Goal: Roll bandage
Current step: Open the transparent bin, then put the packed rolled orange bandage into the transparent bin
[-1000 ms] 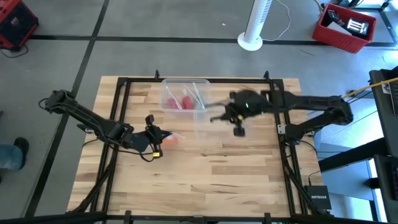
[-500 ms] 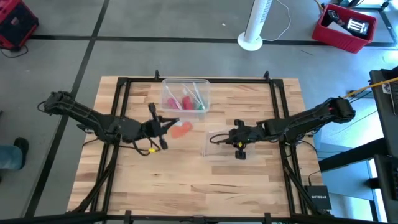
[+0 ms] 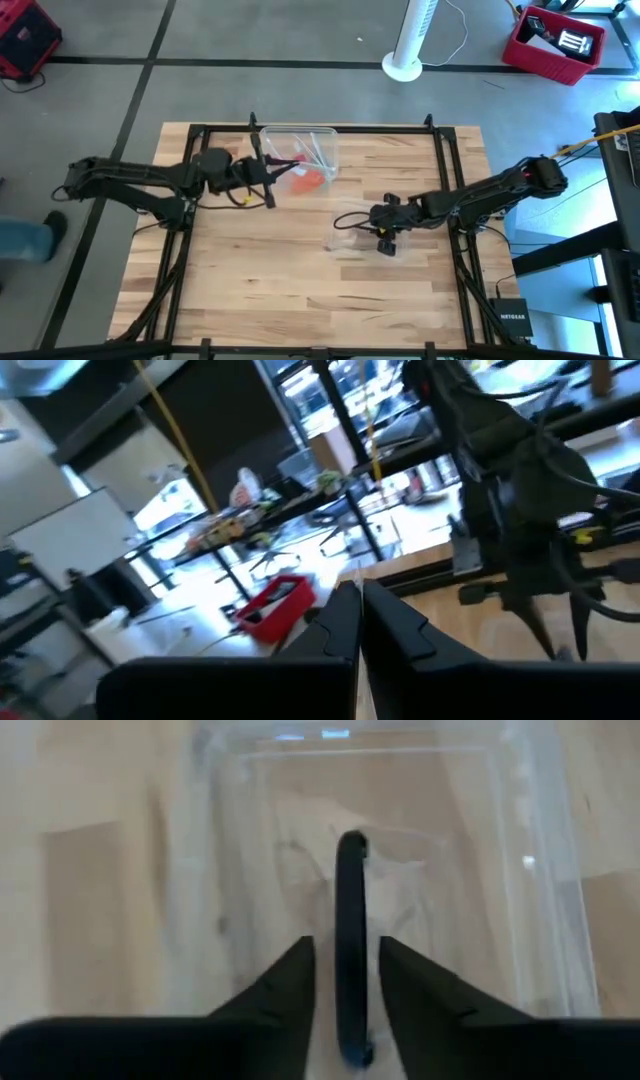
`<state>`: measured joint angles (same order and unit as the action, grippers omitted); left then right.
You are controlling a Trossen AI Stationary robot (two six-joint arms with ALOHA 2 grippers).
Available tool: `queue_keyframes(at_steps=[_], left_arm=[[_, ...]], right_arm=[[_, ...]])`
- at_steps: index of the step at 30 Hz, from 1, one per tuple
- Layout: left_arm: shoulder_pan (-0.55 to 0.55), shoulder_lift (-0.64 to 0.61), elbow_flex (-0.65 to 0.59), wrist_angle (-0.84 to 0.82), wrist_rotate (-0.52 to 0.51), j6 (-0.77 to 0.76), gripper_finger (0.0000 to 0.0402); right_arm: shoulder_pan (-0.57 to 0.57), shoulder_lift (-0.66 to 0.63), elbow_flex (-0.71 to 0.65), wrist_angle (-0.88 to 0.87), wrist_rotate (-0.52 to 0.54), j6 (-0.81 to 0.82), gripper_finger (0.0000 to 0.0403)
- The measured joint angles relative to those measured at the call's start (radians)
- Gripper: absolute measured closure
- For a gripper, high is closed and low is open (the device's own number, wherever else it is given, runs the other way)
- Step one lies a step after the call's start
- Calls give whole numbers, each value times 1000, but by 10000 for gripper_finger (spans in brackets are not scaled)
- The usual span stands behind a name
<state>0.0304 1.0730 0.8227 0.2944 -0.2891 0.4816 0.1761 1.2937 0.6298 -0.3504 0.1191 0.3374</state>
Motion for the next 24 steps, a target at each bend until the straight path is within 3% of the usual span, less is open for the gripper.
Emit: queue_keyframes(at_steps=[6,9,12,15,19,24], left_arm=[[98,-1,0,-2,210,-57,401],[130,-1,0,-4,296,-80,401],[150,-2,0,-15,350,-97,401],[155,-2,0,-27,358,-105,401],[153,-2,0,-25,364,-106,401],[153,-2,0,-25,383,-110,401]], right_arm=[[0,-11,236,-345,-159,19,203],[-6,-11,368,-391,-94,-96,180],[-11,-15,489,-295,102,-275,172],[-33,-19,545,-13,252,-456,171],[-114,3,546,258,190,-532,171],[-219,84,543,271,-21,-469,171]])
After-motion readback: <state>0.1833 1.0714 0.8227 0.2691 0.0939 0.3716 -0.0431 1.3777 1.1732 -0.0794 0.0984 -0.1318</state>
